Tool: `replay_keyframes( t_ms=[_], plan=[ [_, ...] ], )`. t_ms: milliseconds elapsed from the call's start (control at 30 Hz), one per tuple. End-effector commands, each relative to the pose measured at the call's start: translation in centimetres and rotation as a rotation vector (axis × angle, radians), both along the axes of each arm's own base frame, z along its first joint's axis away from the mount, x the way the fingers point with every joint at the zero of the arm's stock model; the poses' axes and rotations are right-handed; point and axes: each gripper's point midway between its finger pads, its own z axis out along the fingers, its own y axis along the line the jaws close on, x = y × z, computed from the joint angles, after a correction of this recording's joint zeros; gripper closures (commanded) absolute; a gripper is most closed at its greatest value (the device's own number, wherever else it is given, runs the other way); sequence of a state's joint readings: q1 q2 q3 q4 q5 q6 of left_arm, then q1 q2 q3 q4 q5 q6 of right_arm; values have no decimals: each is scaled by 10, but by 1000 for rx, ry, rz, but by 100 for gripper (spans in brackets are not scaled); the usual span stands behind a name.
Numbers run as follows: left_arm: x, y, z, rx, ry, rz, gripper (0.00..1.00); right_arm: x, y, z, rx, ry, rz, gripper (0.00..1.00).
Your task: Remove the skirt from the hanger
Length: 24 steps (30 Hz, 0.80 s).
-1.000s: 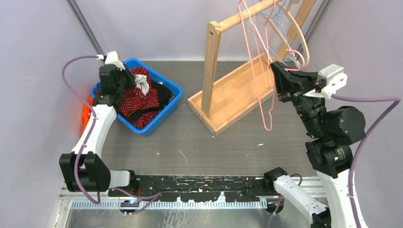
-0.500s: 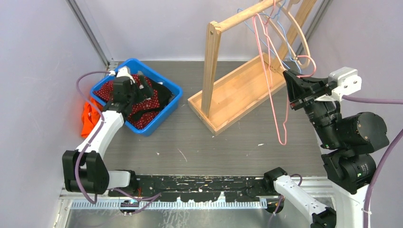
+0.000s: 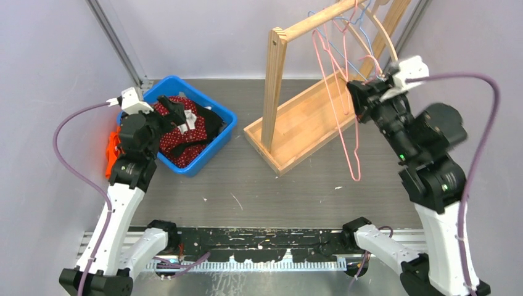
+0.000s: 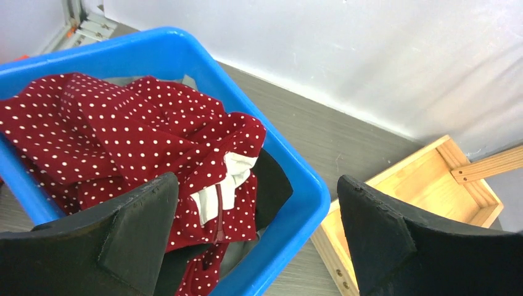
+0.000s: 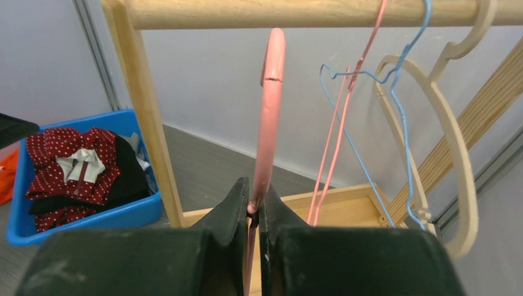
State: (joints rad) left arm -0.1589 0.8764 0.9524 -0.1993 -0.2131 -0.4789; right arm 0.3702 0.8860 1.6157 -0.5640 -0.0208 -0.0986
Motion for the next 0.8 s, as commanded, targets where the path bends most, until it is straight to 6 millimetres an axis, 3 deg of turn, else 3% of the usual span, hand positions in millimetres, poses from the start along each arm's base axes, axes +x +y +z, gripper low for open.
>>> replay_keyframes(
  t_ms=[0, 167, 367, 767],
  plan=[
    [-9, 9, 21, 16, -64, 39, 0, 37, 18, 5, 6, 19, 16, 99],
    [-18, 7, 32, -5, -106, 26, 0, 72, 34, 24, 0, -51, 32, 99],
    [-19, 4, 25, 2, -91, 10, 0, 105, 41, 48, 34, -170, -2, 99],
    [-26, 7, 20, 29, -86, 15, 0, 128, 53, 54, 65, -209, 13, 99]
  ],
)
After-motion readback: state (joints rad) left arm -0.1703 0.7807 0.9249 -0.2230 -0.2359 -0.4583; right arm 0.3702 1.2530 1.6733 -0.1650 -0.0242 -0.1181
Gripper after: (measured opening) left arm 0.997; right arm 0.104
